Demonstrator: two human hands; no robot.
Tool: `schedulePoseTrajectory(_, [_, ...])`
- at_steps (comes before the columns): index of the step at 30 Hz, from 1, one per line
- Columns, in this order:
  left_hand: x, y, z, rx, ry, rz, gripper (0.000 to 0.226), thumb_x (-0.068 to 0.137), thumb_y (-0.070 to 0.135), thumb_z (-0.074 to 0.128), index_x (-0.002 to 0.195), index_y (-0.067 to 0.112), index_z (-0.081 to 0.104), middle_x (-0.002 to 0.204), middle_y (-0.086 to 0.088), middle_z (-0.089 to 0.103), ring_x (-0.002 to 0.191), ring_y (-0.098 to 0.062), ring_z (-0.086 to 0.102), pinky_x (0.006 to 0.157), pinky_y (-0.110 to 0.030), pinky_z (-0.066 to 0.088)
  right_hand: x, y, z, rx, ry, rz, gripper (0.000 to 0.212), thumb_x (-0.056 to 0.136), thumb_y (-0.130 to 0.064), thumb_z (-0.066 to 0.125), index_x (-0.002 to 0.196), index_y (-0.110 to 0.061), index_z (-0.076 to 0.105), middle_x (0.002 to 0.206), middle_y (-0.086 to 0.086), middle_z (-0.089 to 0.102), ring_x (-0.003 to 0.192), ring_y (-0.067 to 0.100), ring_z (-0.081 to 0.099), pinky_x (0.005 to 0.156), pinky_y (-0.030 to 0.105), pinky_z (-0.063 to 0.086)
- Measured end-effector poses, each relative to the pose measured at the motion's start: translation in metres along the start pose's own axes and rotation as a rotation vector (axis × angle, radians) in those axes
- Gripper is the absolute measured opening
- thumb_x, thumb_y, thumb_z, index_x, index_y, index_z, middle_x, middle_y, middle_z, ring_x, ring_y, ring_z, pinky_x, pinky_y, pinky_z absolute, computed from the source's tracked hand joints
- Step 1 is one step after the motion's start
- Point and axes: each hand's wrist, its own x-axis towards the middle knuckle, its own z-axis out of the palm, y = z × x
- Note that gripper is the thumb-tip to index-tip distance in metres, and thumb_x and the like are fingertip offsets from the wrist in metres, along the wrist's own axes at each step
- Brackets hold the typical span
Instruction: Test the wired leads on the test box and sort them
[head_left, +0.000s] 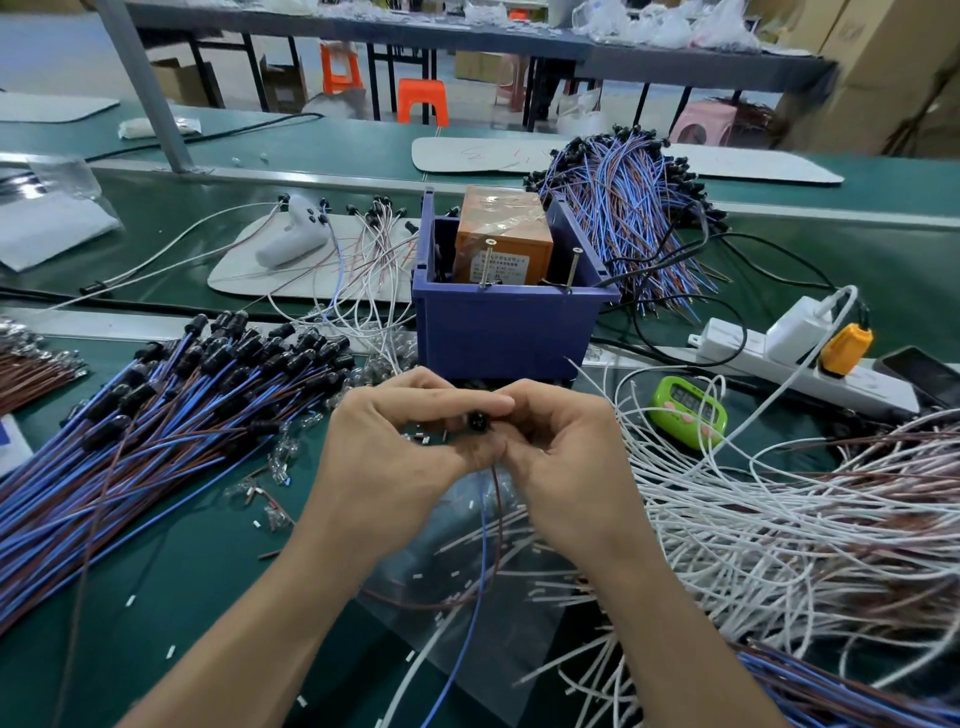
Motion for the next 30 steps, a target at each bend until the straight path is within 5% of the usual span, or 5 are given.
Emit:
schedulePoseTrajectory(7, [0.005,0.008,-0.007,-0.247,0.094,-0.200,0.033,0.062,0.021,0.085,0.093,0.029,0.085,0.075,0.003,0.074,0.068,-0.008,0.067,0.067,-0.016,0.054,0.000,-0.009,0.010,0.065,-0.097,0.209,0.016,0.090,-0.011,0.071,0.084,-0.025,0.077,0.072,-0.007,0.073,0.061,0.002,0.063,0.059,0.014,0.047])
schedulePoseTrajectory(13, [0.020,0.006,-0.040,0.102,0.285,-0.276,0.018,0.083,0.011,0.084,0.087,0.029,0.083,0.083,0.010,0.080,0.081,-0.008,0.075,0.070,-0.015,0.055,0.014,-0.022,-0.002,0.060,0.158,0.316,0.033,0.094,-0.005,0.069,0.076,-0.031,0.077,0.066,-0.002,0.070,0.062,0.011,0.062,0.060,0.031,0.053])
schedulePoseTrajectory(17, [0.022,0.011,-0.061,0.224,-0.016,-0.359,0.011,0.087,0.021,0.082,0.086,0.031,0.084,0.084,0.012,0.080,0.081,-0.002,0.074,0.076,-0.020,0.054,0.031,-0.043,-0.004,-0.006,0.070,0.286,0.027,0.096,-0.009,0.066,0.076,-0.025,0.074,0.066,0.001,0.070,0.063,0.015,0.061,0.069,0.042,0.053])
schedulePoseTrajectory(21, [0.018,0.018,-0.036,0.063,-0.434,-0.427,0.017,0.096,0.025,0.073,0.112,0.024,0.078,0.102,0.005,0.081,0.093,-0.001,0.073,0.081,-0.012,0.054,0.051,-0.062,0.008,0.026,0.115,0.281,0.020,0.093,-0.008,0.070,0.075,-0.018,0.071,0.063,0.006,0.071,0.048,0.011,0.052,0.050,0.026,0.044])
schedulePoseTrajectory(30, [0.026,0.032,-0.102,0.036,-0.358,-0.499,0.016,0.096,0.016,0.069,0.092,0.022,0.083,0.058,-0.001,0.060,0.049,-0.009,0.048,0.045,-0.015,0.035,0.076,-0.079,0.006,0.032,0.137,0.213,0.017,0.093,-0.001,0.067,0.080,-0.013,0.069,0.056,0.002,0.066,0.044,0.010,0.049,0.044,0.018,0.040])
